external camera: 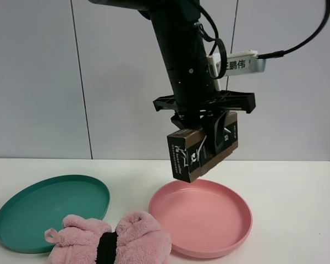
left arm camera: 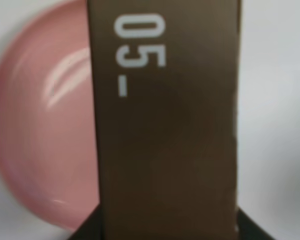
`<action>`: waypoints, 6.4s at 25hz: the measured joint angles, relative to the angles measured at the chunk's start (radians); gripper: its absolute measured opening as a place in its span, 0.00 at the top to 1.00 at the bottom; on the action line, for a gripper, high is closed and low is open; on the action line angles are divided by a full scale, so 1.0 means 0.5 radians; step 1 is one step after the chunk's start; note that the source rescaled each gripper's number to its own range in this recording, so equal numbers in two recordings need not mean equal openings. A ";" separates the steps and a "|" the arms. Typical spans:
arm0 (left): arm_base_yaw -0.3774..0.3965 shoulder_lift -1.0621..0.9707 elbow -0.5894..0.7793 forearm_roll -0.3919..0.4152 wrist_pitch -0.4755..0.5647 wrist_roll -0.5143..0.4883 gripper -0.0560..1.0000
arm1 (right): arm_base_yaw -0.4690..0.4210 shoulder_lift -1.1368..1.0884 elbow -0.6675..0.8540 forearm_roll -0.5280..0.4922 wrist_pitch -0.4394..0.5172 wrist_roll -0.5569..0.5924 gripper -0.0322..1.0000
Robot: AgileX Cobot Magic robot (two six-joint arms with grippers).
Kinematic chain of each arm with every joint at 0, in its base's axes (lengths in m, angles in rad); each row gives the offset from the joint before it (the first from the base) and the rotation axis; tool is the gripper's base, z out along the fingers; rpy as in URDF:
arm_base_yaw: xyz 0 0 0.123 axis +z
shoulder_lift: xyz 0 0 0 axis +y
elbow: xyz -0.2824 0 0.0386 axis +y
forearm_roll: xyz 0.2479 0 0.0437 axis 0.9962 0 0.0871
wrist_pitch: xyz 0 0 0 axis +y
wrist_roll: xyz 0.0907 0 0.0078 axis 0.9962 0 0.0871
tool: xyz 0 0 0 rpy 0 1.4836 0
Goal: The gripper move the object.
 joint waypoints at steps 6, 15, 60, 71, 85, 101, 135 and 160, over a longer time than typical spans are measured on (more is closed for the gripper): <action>-0.088 0.000 0.000 0.167 0.000 0.002 0.94 | 0.000 0.000 0.000 0.000 0.000 0.000 0.00; -0.089 0.055 -0.006 0.161 -0.285 -0.036 0.94 | 0.000 0.000 0.000 0.000 0.000 0.000 0.00; 0.058 0.519 -0.004 0.152 -0.376 0.113 0.85 | 0.000 0.000 0.000 0.000 0.000 0.000 0.00; 0.058 0.519 -0.004 0.154 -0.458 0.084 0.02 | 0.000 0.000 0.000 0.000 0.000 0.000 0.00; 0.058 0.521 -0.004 0.154 -0.378 0.082 0.01 | 0.000 0.000 0.000 0.000 0.000 0.000 0.00; 0.088 0.472 -0.004 0.186 -0.343 0.082 0.01 | 0.000 0.000 0.000 0.000 0.000 0.000 0.00; 0.412 -0.004 -0.302 0.311 0.001 0.143 0.00 | 0.000 0.000 0.000 0.000 0.000 0.000 0.00; 1.081 -0.250 -0.156 0.471 0.002 0.320 0.00 | 0.000 0.000 0.000 0.000 0.000 0.000 0.00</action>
